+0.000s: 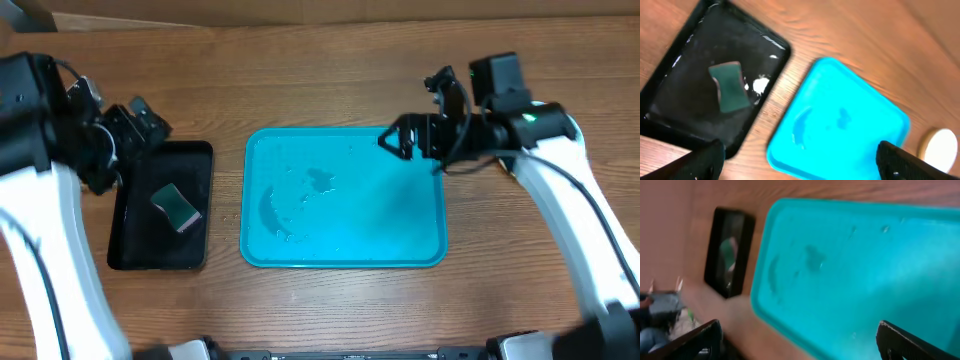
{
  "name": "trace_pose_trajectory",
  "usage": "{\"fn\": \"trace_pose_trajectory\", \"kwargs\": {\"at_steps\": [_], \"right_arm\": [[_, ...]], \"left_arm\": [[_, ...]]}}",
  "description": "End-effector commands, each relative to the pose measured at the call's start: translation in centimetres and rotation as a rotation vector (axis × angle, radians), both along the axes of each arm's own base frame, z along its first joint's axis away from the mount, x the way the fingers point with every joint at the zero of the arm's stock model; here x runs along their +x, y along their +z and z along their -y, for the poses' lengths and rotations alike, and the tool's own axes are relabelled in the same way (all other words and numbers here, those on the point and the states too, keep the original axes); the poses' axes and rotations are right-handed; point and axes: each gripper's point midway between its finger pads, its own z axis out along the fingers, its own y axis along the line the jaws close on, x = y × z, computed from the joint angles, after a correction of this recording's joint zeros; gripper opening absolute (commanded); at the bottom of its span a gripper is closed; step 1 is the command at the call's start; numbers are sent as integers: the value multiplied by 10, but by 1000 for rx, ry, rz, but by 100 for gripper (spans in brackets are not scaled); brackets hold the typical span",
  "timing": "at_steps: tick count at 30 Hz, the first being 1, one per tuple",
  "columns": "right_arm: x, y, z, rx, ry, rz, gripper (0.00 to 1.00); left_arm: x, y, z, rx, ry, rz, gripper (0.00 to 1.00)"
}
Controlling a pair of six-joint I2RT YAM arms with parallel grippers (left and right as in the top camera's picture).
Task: Clean dirty plates on tray and stack at the side
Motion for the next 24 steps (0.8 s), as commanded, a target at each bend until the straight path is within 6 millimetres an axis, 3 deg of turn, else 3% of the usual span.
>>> {"fn": "trace_pose_trajectory", "kwargs": {"at_steps": [1,4,8,16,21,24], "right_arm": [[-28,27,1,-7,84,82,100],[-58,42,3,-23,135,121,100],[-93,57,5,-26,155,195,100],[-152,64,29,-70,116,360,100],[-167,73,39,-88,88,438,100],[-169,75,39,-85,88,447,100]], "left_arm": [[-27,20,29,47,-96,62,97],[-52,19,57,40,-160,84,98],[-84,-1,82,26,-195,79,100],[-123,-55,90,12,-145,79,100],[-133,-80,88,2,-124,19,100],[-133,-85,89,-10,-110,-8,100]]}}
